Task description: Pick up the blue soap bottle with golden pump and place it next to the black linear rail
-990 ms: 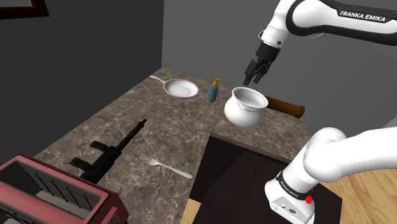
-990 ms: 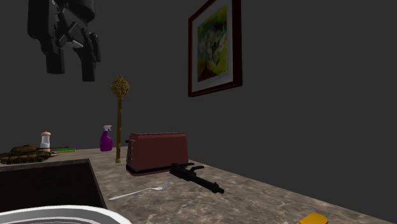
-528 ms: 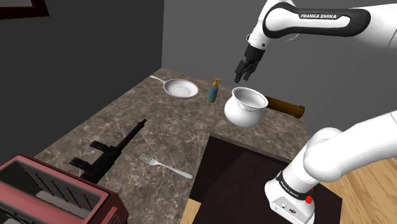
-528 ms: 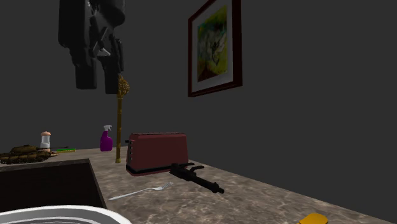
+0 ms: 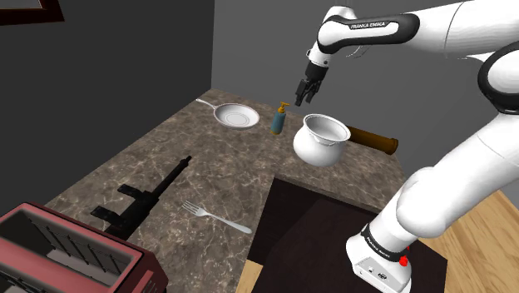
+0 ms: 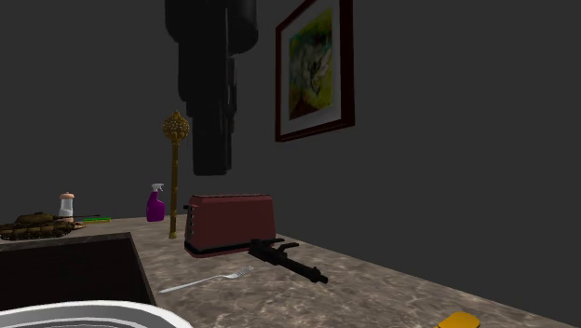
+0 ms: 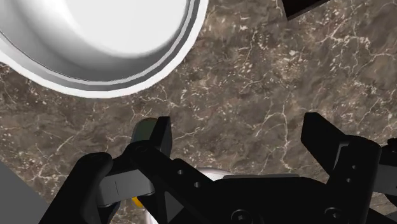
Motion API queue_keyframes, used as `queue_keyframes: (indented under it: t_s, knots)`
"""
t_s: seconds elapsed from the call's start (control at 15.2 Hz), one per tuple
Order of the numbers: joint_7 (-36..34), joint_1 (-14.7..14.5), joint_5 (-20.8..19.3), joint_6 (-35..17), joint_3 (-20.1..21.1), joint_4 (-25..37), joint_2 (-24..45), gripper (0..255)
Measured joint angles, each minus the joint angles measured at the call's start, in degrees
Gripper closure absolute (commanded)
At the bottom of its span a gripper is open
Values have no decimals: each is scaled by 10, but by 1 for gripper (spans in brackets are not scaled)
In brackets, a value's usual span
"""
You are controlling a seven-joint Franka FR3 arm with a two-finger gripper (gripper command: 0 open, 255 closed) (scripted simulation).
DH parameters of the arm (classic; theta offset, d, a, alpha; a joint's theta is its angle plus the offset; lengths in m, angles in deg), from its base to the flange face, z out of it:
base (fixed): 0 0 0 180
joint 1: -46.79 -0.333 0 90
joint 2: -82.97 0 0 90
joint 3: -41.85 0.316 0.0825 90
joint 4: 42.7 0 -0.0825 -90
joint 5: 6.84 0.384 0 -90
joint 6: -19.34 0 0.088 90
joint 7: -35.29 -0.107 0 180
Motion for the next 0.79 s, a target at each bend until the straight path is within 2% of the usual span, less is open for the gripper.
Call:
queue_keyframes:
  t_s: [0.33, 0.79]
  knots:
    - [60, 11, 21, -5, -18, 92, 106, 0]
    - [130, 44, 63, 17, -23, 279, 285, 0]
